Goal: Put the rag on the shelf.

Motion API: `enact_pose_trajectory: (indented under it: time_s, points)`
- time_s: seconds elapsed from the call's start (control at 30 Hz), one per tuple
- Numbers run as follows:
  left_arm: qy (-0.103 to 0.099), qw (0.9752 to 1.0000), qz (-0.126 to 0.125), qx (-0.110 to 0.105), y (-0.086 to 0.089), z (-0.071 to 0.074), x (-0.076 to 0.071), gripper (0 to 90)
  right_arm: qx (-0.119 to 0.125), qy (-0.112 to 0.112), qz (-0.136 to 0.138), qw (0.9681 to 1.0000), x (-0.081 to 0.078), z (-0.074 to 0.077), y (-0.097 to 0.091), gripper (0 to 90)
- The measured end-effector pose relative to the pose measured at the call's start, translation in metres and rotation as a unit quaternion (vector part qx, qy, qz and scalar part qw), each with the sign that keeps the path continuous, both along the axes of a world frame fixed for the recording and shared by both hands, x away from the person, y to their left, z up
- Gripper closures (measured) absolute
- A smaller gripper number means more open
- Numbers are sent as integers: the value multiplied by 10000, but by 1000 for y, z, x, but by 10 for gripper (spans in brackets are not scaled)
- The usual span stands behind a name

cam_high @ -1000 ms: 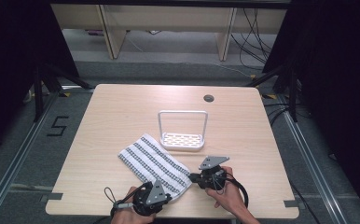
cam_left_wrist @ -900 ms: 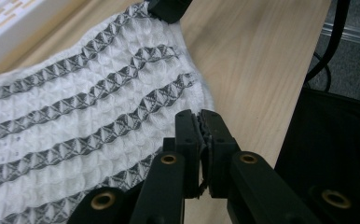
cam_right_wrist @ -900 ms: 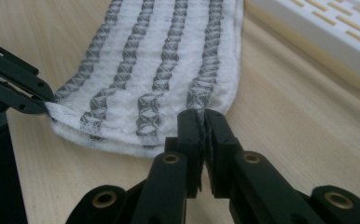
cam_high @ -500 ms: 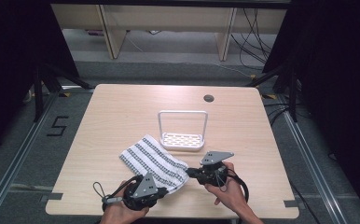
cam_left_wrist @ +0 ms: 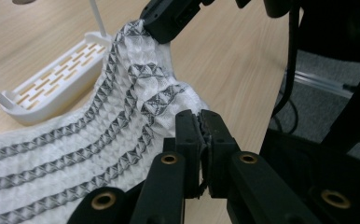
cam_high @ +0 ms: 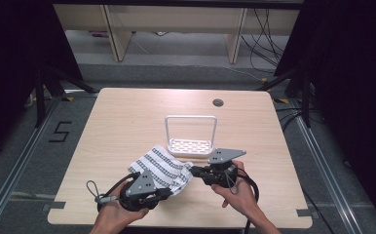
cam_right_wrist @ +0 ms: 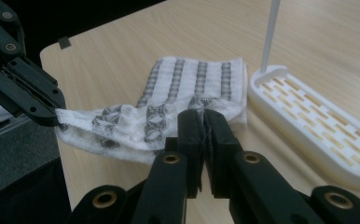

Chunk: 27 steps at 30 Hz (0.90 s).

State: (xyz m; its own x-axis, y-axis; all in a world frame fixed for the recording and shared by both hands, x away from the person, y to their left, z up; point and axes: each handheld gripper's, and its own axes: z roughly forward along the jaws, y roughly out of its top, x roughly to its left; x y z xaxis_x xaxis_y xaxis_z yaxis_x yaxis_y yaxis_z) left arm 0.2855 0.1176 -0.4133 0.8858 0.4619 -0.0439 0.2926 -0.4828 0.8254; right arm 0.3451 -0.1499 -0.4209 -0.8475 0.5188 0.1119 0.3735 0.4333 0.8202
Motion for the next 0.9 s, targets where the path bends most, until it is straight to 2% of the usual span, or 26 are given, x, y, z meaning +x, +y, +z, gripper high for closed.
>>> enact_pose_trajectory:
  time_s: [0.03, 0.07, 0.1, 0.13, 0.17, 0.2, 0.23, 0.27, 0.3, 0.33, 0.37, 0.4, 0.43, 0.47, 0.5, 0.53, 0.57, 0.6, 0.63, 0.7, 0.73, 0.77, 0.8, 0.9]
  points:
    - [-3, 10000, -15, -1, 2, 5, 1, 862, 77, 40, 43, 10000, -1, 8, 0, 867]
    - [-4, 10000, -16, -27, 4, 10, 2, 862, 77, 40, 43, 10000, -1, 8, 0, 867]
    - [-28, 10000, -2, -50, 6, 15, 3, 862, 85, 59, -39, 9999, -3, 12, 0, 866]
    - [-81, 9999, -2, -64, 9, 23, 3, 861, 181, -86, 39, 9998, -2, 21, -2, 867]
    - [-81, 9999, -2, -64, 9, 23, 3, 862, 189, -72, -6, 9998, -3, 25, -2, 866]
    - [-89, 9999, -32, -88, 11, 29, 3, 862, 189, -72, -6, 9998, -3, 25, -2, 866]
    - [-102, 9998, -41, -172, 11, 33, 3, 862, 227, -150, 4, 9996, -4, 36, -3, 867]
    - [-123, 9998, -45, -155, 13, 38, 4, 862, 227, -150, 4, 9996, -4, 36, -3, 867]
    - [-204, 9996, -2, -208, 14, 46, 4, 861, 317, -263, 61, 9991, -5, 45, -3, 867]
    - [-204, 9996, -2, -208, 14, 46, 4, 862, 317, -263, 61, 9991, -5, 45, -3, 867]
    - [-232, 9996, 12, -160, 16, 53, 5, 862, 298, -396, 104, 9987, -4, 49, -4, 867]
    - [-272, 9995, 24, -155, 16, 57, 6, 862, 329, -362, 108, 9987, -6, 55, -4, 867]
    - [-332, 9993, 40, -157, 16, 66, 8, 862, 336, -575, 91, 9977, -6, 65, -4, 867]
    - [-332, 9993, 40, -157, 16, 66, 8, 862, 365, -455, 84, 9983, -8, 68, -4, 867]
    - [-397, 9991, 28, -147, 16, 72, 9, 862, 365, -455, 84, 9983, -8, 68, -4, 867]
    - [-446, 9989, 37, -153, 15, 77, 9, 862, 367, -602, 80, 9975, -7, 74, -5, 868]
    - [-487, 9987, 35, -148, 15, 82, 10, 862, 416, -653, 107, 9969, -7, 78, -5, 867]
    - [-531, 9985, 33, -144, 14, 86, 11, 862, 416, -587, 82, 9974, -9, 83, -6, 868]
    - [-559, 9983, 44, -132, 14, 90, 13, 862, 454, -712, 109, 9964, -8, 86, -6, 867]
    - [-626, 9979, 93, -131, 13, 98, 18, 862, 449, -807, 117, 9957, -8, 93, -7, 868]
    - [-636, 9978, 133, -160, 13, 100, 21, 862, 436, -754, 54, 9962, -10, 97, -7, 867]
    - [-610, 9978, 137, -200, 12, 102, 25, 863, 409, -878, 74, 9953, -9, 101, -7, 868]
    - [-587, 9978, 162, -245, 10, 105, 32, 862, 353, -899, -11, 9953, -10, 106, -8, 868]
    - [-610, 9975, 244, -253, 9, 109, 41, 863, 327, -985, 42, 9946, -9, 110, -8, 868]
